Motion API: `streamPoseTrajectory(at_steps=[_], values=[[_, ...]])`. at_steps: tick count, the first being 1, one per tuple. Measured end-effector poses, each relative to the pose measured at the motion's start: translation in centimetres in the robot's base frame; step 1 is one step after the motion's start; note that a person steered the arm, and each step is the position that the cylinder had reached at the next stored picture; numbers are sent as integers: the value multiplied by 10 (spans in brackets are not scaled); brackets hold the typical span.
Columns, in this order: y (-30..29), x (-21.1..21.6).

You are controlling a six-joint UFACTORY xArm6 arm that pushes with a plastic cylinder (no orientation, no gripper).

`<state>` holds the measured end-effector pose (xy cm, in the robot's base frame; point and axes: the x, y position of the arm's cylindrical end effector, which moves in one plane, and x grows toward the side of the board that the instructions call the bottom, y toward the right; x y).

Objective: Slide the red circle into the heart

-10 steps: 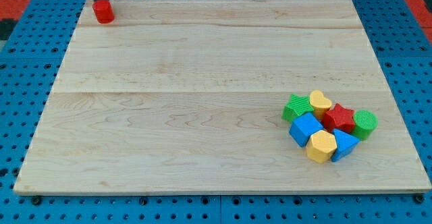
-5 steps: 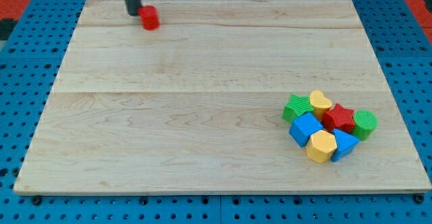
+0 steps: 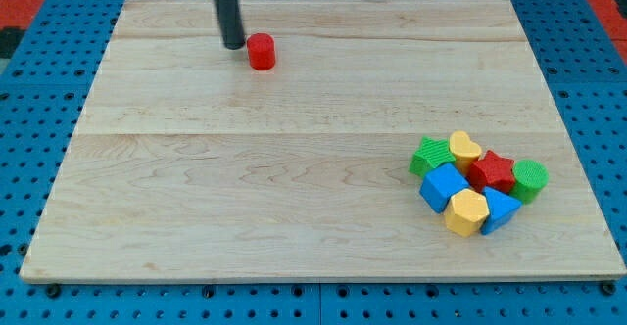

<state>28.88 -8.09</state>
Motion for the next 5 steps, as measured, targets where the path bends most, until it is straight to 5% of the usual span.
streamPoseTrajectory(at_steps=[1, 2, 3, 5], values=[[66, 86], [113, 105], [45, 97], [104, 78]])
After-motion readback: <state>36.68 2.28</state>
